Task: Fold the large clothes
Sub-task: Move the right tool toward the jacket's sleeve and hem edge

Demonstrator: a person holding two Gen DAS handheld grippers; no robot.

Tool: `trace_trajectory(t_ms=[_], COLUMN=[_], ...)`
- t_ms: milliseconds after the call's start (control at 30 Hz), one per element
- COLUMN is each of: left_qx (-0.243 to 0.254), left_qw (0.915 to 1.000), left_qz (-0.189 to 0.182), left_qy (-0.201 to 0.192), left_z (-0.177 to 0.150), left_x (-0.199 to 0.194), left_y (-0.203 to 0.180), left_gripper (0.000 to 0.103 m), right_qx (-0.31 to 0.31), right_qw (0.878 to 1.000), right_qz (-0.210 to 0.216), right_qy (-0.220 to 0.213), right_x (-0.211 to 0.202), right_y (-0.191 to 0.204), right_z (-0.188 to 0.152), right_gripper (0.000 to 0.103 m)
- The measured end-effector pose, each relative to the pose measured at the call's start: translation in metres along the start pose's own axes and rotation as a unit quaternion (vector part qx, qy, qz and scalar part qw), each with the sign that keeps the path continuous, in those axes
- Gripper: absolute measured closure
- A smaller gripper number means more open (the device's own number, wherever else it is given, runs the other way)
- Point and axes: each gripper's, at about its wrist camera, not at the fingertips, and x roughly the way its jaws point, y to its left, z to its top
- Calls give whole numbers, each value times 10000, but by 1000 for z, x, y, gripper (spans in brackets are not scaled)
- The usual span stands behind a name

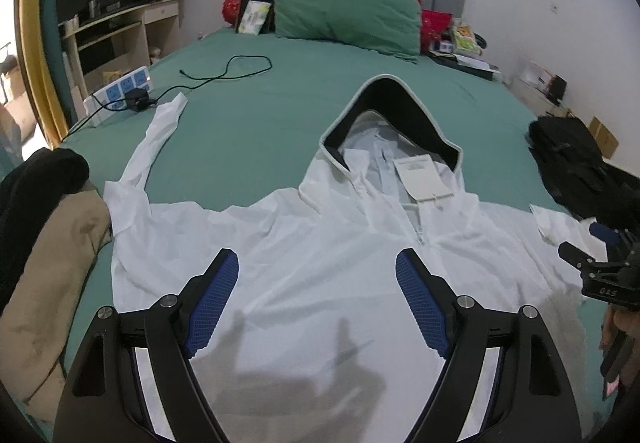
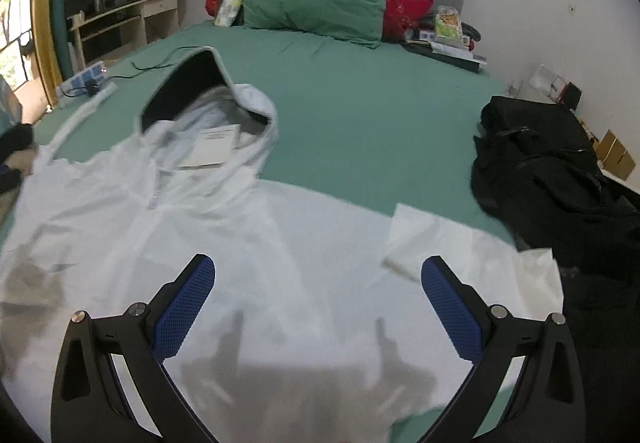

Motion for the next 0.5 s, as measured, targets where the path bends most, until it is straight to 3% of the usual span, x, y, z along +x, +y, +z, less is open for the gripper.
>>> trace_trajectory(t_ms=[167, 267, 333, 433, 500], left_qx=[-132, -71, -21, 45, 103], left_qw=[9999, 10000, 10000, 9999, 9999], left_qz=[12, -29, -49, -73, -63], left_qy=[-27, -2, 32, 63, 81], left_z=[8, 9, 8, 7, 5], left_x=[13, 19, 21, 22, 22], left_y=[1, -5, -8, -14, -18], left_gripper=[19, 19, 19, 19, 19], right_qx=[200, 148, 268, 492, 799], right_qw=[9991, 9976, 9967, 9949, 9935], right_qz=[-177, -335, -325, -297, -18], right_qy=[325, 586, 693, 832, 810], right_x=[38, 55, 59, 69, 74], right_y=[-33, -42, -48, -61, -71], right_z=[-5, -13, -20, -31, -38], right_gripper=[2, 10, 11, 23, 24])
